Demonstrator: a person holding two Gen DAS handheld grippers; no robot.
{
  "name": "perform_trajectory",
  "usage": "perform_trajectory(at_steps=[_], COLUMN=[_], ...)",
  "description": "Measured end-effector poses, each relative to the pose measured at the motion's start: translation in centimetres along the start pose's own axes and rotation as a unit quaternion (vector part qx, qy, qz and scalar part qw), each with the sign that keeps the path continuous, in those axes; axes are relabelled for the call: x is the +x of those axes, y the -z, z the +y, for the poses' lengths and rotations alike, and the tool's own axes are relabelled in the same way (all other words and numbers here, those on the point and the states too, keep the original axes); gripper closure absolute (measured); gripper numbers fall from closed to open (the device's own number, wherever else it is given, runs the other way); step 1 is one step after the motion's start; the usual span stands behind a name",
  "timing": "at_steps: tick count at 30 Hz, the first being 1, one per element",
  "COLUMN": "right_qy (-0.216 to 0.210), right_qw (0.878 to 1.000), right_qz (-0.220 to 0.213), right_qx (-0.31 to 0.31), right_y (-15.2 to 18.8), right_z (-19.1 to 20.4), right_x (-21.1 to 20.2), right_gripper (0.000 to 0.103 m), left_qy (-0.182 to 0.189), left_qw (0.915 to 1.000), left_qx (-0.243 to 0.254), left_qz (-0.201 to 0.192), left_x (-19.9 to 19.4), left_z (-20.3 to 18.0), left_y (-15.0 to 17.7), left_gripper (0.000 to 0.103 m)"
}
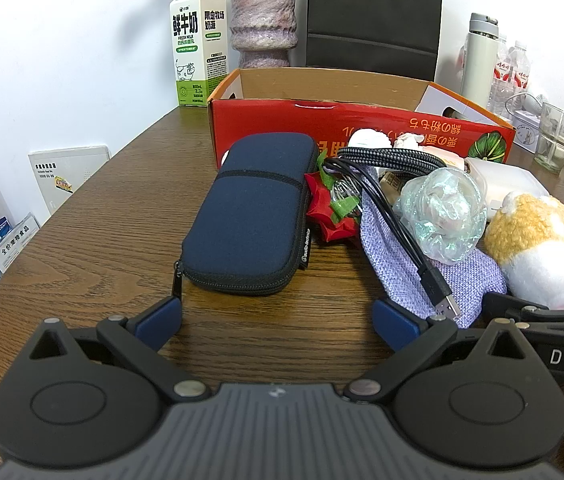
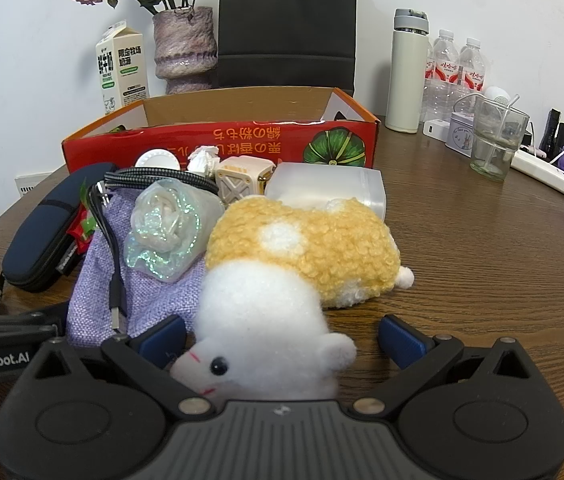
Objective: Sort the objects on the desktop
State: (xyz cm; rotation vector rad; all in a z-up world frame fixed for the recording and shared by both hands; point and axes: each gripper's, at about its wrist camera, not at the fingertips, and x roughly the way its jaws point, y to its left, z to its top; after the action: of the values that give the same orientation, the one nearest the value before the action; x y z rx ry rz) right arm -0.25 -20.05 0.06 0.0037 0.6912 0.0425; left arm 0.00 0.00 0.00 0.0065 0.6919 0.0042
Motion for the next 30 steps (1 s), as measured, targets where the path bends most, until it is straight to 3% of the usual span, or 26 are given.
perform_trajectory(at_steps=[30], right_qy=[0.002], right_qw=[1.000], right_qz=[0.000], right_qx=[0.000], right_y=[-0.08], right_z=[-0.08], right_x=[-0.02], right_gripper=[0.000], left_qy=[0.000], left_qw=[1.0000], left_qx=[0.000], left_qz=[0.000], left_x=[0.00], left_z=[0.00], left_y=[0.00], left_gripper=[0.000])
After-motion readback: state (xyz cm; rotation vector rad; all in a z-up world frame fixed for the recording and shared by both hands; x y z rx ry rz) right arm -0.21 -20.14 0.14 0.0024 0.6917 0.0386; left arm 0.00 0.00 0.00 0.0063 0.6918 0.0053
